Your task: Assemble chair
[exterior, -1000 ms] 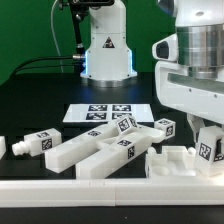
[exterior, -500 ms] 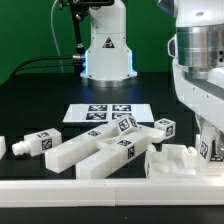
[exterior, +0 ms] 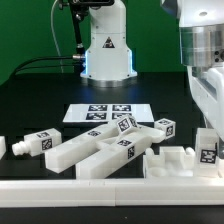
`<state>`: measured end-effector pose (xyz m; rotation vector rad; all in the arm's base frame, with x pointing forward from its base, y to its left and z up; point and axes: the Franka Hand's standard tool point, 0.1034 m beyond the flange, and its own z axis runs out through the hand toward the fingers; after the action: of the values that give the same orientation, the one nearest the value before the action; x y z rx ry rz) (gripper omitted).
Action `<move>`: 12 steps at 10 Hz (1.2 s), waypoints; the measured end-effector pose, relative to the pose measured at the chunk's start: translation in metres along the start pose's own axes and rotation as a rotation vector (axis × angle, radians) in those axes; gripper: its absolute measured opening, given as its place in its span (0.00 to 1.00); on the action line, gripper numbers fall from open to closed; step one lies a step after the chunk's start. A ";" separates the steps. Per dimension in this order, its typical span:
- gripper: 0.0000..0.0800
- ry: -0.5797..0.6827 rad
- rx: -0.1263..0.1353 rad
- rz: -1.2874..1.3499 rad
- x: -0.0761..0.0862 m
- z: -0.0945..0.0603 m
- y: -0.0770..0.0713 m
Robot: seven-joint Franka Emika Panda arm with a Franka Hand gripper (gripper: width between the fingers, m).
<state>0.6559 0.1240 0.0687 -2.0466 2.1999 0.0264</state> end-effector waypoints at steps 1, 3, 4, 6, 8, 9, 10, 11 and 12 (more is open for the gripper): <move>0.76 0.000 0.000 -0.004 0.000 0.000 0.000; 0.79 0.002 0.002 -0.271 0.005 -0.001 -0.002; 0.81 0.002 0.002 -0.375 0.005 -0.001 -0.002; 0.81 0.006 0.000 -0.540 0.005 -0.001 -0.001; 0.81 0.007 -0.001 -0.640 0.005 -0.001 -0.001; 0.81 0.008 -0.003 -0.712 0.006 0.000 -0.001; 0.81 0.011 -0.010 -0.865 0.007 0.000 -0.001; 0.81 0.017 -0.014 -0.984 0.008 0.000 -0.001; 0.81 0.018 -0.015 -1.065 0.008 0.000 -0.001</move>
Offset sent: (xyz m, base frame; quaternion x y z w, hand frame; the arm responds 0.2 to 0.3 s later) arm -0.0022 0.0004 0.0021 0.0012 -0.0011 -0.3087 0.9512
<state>0.6563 0.1157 0.0681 -2.9103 0.8657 -0.0845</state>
